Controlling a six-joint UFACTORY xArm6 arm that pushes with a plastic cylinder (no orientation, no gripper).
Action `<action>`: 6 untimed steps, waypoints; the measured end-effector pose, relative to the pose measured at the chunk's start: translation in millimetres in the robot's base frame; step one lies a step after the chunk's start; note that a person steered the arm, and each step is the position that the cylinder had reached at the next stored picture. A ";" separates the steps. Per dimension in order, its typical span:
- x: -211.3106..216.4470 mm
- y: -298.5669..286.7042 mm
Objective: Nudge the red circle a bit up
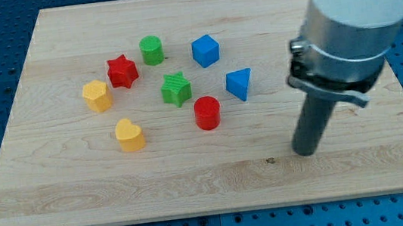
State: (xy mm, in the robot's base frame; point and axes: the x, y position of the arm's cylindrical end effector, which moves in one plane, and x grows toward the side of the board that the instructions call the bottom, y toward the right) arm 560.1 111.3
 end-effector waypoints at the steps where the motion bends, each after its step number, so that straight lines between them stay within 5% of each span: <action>1: 0.0 -69.2; 2: -2.8 -85.3; 3: -50.8 -123.9; 6: -57.6 -169.3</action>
